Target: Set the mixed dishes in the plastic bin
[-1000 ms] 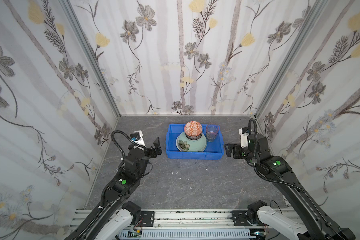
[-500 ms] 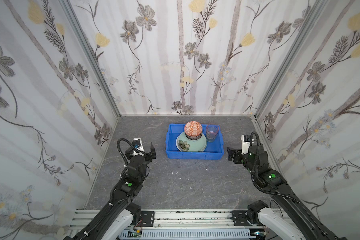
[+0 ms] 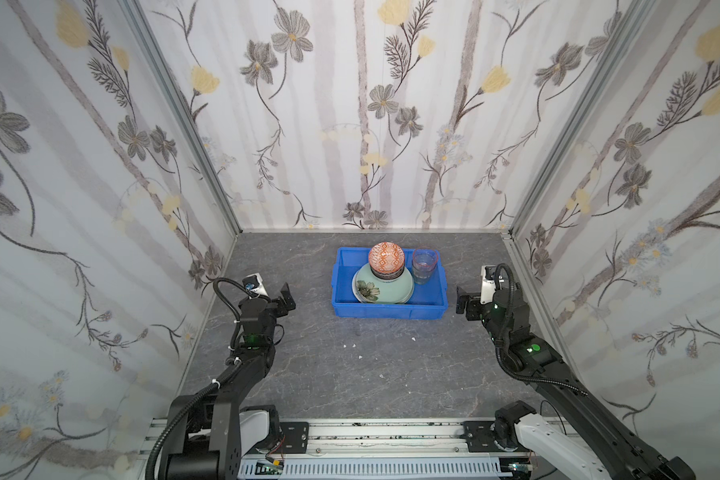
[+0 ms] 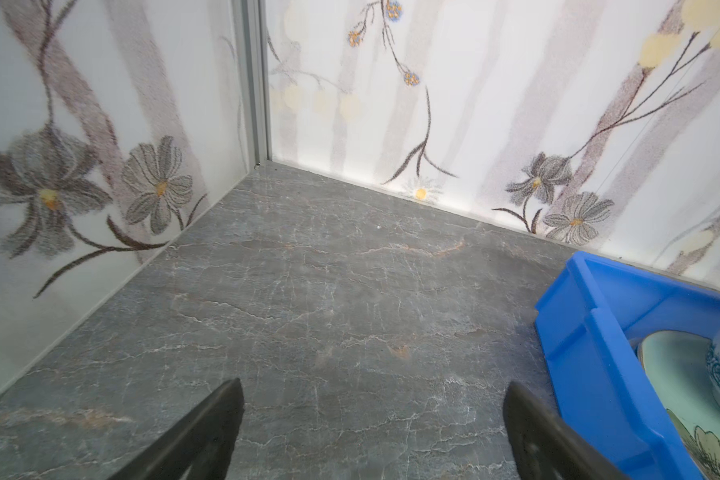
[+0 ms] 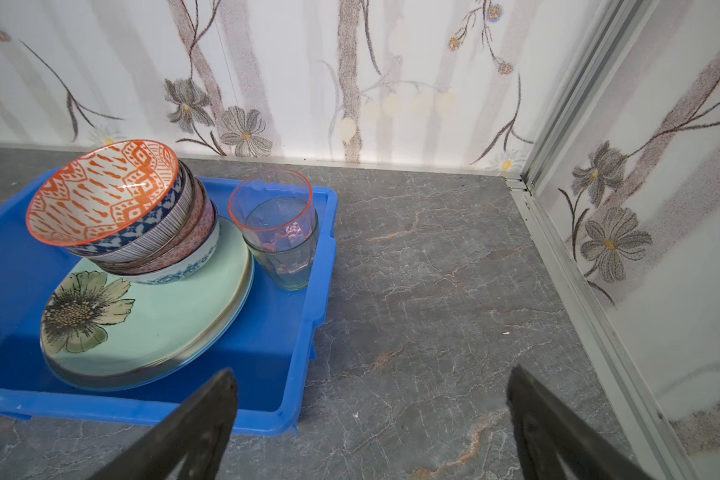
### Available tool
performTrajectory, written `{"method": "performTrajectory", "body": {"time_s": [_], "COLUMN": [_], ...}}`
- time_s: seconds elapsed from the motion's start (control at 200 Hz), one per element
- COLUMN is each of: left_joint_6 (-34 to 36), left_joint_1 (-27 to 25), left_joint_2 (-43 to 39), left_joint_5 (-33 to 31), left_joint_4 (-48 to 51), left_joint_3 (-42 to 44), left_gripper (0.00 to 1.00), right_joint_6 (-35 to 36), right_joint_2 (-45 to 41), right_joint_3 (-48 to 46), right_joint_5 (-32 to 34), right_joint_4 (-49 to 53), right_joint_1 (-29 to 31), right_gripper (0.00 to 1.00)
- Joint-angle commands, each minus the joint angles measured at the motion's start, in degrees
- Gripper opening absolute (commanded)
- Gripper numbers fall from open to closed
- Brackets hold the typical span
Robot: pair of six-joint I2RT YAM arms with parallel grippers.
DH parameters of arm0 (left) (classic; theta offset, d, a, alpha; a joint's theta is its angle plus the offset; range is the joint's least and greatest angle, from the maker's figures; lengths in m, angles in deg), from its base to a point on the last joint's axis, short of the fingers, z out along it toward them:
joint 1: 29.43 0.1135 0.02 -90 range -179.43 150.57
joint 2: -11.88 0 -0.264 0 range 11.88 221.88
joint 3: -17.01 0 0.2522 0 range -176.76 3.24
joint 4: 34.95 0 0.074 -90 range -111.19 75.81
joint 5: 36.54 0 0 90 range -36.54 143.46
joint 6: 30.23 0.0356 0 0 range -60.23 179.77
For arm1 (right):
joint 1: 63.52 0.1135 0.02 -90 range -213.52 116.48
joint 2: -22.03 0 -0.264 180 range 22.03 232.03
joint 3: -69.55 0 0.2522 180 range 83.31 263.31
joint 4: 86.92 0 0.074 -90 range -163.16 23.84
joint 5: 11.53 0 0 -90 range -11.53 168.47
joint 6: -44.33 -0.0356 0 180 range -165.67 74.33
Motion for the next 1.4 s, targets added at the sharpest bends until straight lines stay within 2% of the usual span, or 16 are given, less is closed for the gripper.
{"method": "performTrajectory", "body": {"time_s": [0.0, 0.185, 0.295, 0.375, 0.53, 0.68, 0.774, 0.909, 1.039, 1.119, 1.394], "left_joint_6": [0.5, 2.1, 2.4, 2.4, 3.1, 4.5, 6.2, 6.5, 5.8, 5.4, 5.6], "left_joint_1": [0.2, 0.2, 0.2, 0.2, 0.0, -0.7, -1.9, -2.3, -2.3, -2.4, -2.5], "left_joint_2": [3.0, 8.3, 9.6, 11.1, 14.5, 16.9, 19.3, 19.5, 19.9, 21.8, 21.7], "left_joint_5": [3.1, 2.9, 3.2, 3.2, 4.5, 6.1, 6.4, 5.3, 3.7, 2.4, 2.2], "left_joint_4": [-9.9, -14.8, -16.5, -17.5, -19.2, -21.9, -24.6, -25.8, -27.8, -34.2, -34.4], "left_joint_3": [-0.4, -0.1, 0.0, -0.2, -0.4, 0.1, 0.5, 1.2, 2.0, 4.6, 4.9], "left_gripper": [1.0, 1.0, 1.0, 1.0, 1.0, 1.0, 1.0, 1.0, 1.0, 1.0, 1.0], "right_joint_6": [1.3, 0.2, 1.4, 3.8, 6.6, 3.5, 2.0, 3.8, 4.8, 5.1, 6.6], "right_joint_2": [2.6, 3.8, 0.1, -3.4, -9.0, -10.8, -10.8, -6.9, 0.1, 4.3, 18.3], "right_joint_3": [1.7, 1.2, -4.2, -8.5, -14.1, -17.5, -19.4, -21.2, -24.6, -25.3, -26.0], "right_joint_5": [3.1, 5.9, 5.8, 3.4, 2.4, 7.2, 6.6, 2.3, 3.5, 4.3, 3.6], "right_joint_4": [-0.7, -2.1, -10.1, -16.1, -22.7, -28.9, -33.9, -39.8, -52.0, -57.0, -74.0], "right_joint_1": [0.0, 0.0, 0.0, 0.0, -0.2, -1.8, -3.7, -8.1, -10.5, -11.2, -12.4], "right_gripper": [1.0, 1.0, 1.0, 1.0, 1.0, 1.0, 1.0, 1.0, 1.0, 1.0, 1.0]}}
